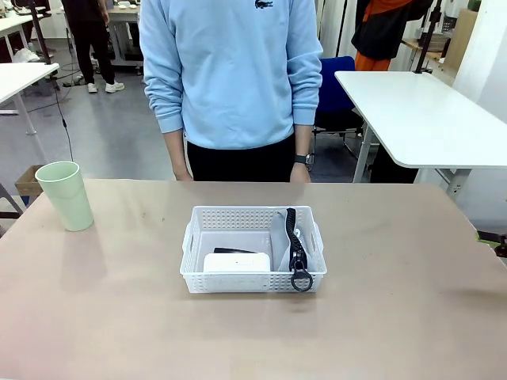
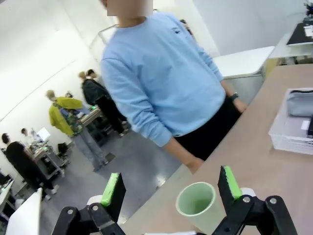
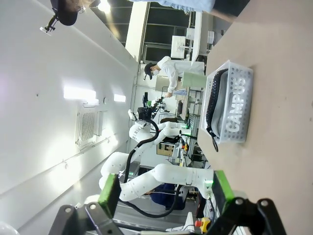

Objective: Efficiently arrange items inside the basket to fit them all.
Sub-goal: Pick up the Reusable plastic cup and place it inside the Organizing basket.

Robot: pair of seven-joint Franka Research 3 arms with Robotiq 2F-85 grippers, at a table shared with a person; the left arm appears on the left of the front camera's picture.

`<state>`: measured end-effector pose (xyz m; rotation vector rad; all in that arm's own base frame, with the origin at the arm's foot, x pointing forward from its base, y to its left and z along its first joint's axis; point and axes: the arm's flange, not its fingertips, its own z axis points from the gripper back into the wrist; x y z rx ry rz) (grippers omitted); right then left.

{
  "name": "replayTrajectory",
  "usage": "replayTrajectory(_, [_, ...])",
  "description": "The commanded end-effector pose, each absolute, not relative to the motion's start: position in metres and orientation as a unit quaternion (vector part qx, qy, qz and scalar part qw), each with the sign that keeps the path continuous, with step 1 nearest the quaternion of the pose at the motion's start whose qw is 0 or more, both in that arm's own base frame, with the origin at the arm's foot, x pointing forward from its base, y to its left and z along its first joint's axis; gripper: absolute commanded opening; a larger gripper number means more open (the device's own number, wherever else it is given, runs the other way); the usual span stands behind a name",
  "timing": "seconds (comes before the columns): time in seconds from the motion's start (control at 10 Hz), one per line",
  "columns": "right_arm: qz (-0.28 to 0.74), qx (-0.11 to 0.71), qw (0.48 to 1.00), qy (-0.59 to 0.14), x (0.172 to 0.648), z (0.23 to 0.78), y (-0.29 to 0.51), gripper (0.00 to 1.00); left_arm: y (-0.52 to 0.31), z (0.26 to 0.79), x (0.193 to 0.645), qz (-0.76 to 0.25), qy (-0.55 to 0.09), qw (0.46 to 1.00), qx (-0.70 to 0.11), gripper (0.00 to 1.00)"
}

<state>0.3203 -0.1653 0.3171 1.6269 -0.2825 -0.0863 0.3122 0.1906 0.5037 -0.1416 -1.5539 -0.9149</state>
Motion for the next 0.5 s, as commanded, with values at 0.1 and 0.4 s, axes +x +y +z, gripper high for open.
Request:
replayTrajectory(0.1, [-0.036,0.727,0.674,-0.127,0.318,0.321,-0.164,1.0,0.213,0.473,0.347,-0.49,-0.603,0.61,-0.152,1.0])
replayTrajectory(0.4, [-0.036,0.727,0.674,-0.127,0.318,0.321,-0.164,1.0,0.21,0.432,0.369,-0.525,-0.582,0.599,-0.163,1.0])
